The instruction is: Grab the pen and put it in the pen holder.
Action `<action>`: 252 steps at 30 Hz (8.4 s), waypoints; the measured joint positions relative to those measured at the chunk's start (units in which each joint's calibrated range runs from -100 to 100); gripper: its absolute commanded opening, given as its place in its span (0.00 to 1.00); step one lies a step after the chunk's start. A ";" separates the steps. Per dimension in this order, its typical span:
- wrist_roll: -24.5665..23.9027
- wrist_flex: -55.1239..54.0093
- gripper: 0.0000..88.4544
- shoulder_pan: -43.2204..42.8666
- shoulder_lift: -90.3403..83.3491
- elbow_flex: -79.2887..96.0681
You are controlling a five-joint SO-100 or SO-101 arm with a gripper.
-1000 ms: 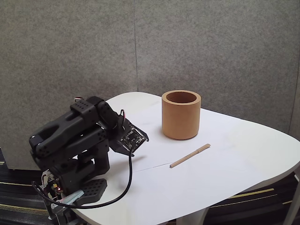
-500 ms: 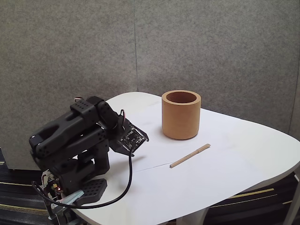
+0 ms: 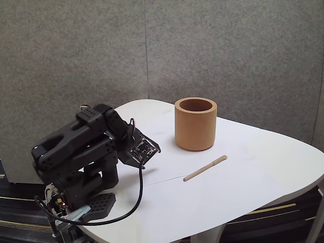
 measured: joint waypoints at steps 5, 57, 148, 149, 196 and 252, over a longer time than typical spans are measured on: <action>0.00 0.00 0.32 0.00 0.00 0.00; -26.81 -5.00 0.32 16.16 69.43 -68.23; -33.70 -10.25 0.01 18.58 103.73 -81.59; -33.70 -10.25 0.01 18.58 103.73 -81.59; 4.54 -9.75 0.01 20.42 49.70 -81.77; 57.48 -85.42 0.01 -5.88 78.92 -59.57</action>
